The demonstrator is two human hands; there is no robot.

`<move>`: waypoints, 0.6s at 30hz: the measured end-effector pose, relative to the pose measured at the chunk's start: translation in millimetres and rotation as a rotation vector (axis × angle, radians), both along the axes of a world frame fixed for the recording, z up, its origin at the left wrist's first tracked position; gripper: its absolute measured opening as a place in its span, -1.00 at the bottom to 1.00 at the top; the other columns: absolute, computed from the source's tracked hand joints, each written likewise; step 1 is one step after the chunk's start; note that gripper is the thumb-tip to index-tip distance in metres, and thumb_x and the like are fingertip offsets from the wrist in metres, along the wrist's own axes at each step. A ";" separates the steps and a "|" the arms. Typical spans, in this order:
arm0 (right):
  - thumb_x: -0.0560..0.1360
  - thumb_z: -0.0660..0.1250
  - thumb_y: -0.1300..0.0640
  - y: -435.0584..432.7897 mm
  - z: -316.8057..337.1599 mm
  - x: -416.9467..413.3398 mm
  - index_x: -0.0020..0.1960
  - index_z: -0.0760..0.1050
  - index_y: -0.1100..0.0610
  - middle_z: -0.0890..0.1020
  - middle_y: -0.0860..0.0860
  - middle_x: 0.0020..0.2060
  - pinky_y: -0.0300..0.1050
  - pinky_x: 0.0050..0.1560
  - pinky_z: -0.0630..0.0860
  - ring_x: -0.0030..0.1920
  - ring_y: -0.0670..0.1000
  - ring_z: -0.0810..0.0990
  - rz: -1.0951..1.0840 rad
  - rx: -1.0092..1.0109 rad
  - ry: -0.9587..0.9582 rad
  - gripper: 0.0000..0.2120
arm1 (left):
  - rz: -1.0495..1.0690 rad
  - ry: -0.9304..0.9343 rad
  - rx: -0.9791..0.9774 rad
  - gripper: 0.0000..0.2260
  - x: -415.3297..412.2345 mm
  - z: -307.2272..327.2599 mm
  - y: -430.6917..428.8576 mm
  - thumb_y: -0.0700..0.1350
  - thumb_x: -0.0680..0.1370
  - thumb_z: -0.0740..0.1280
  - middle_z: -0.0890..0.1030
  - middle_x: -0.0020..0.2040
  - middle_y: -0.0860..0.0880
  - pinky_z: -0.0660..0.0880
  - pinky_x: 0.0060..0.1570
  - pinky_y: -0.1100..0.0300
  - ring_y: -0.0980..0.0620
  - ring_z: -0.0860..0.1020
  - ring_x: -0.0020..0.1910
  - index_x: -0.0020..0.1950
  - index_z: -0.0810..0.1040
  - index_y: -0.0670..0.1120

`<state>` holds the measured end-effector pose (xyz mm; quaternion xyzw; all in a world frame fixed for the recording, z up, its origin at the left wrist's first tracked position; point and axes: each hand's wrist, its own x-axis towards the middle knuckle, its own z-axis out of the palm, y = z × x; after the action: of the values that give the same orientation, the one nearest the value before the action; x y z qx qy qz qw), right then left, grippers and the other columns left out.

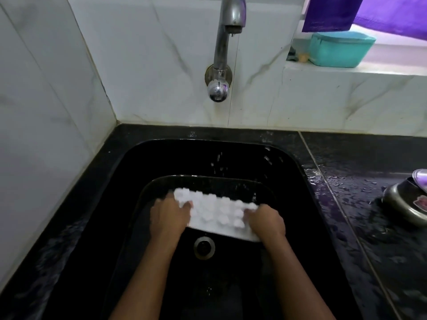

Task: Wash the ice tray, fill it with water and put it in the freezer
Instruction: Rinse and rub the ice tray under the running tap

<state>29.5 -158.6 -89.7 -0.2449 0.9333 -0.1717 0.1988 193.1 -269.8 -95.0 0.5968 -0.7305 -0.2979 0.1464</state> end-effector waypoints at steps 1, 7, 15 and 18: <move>0.55 0.18 -0.05 1.8 0.8 2.1 0.34 0.37 0.20 0.53 0.20 0.21 -0.04 0.06 0.43 0.19 0.23 0.52 -0.016 -0.001 -0.017 -0.54 | 0.015 -0.009 -0.023 -0.51 1.5 1.7 0.5 0.08 0.56 0.30 0.47 0.26 -0.27 0.42 0.20 -0.01 -0.26 0.44 0.24 0.42 0.38 -0.13; 0.60 0.15 -0.05 -2.8 12.4 2.5 0.55 0.01 0.12 0.32 0.14 0.43 -0.03 0.22 0.35 0.35 0.19 0.38 -0.055 -0.364 0.020 -0.38 | 0.065 0.198 -0.188 -0.33 -6.2 23.2 12.1 0.04 0.60 0.27 0.24 0.48 -0.22 0.30 0.29 -0.06 -0.22 0.24 0.43 0.60 0.02 -0.09; 0.59 0.20 0.01 12.4 66.8 13.1 0.26 0.35 -0.06 0.48 0.07 0.25 -0.08 0.18 0.44 0.19 -0.03 0.49 -0.223 -1.299 -0.588 -0.76 | 0.115 1.220 -0.059 -0.34 -6.0 59.9 19.6 0.43 0.51 0.05 0.47 0.22 0.16 0.34 0.19 0.41 0.41 0.45 0.13 0.37 0.37 -0.04; 0.56 0.23 -0.01 34.2 117.1 19.3 0.35 0.26 -0.06 0.52 0.01 0.23 -0.12 0.20 0.43 0.17 -0.09 0.51 -0.054 -1.204 -0.299 -0.63 | 0.110 1.106 -0.133 -0.72 6.6 109.4 32.5 0.08 0.65 0.11 0.51 0.06 0.13 0.37 0.11 0.31 0.41 0.49 -0.02 0.25 0.40 -0.06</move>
<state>48.8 -124.4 27.4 -0.2638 0.6407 -0.7053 0.1498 199.7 -237.3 14.4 0.3784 -0.5301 -0.5116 0.5604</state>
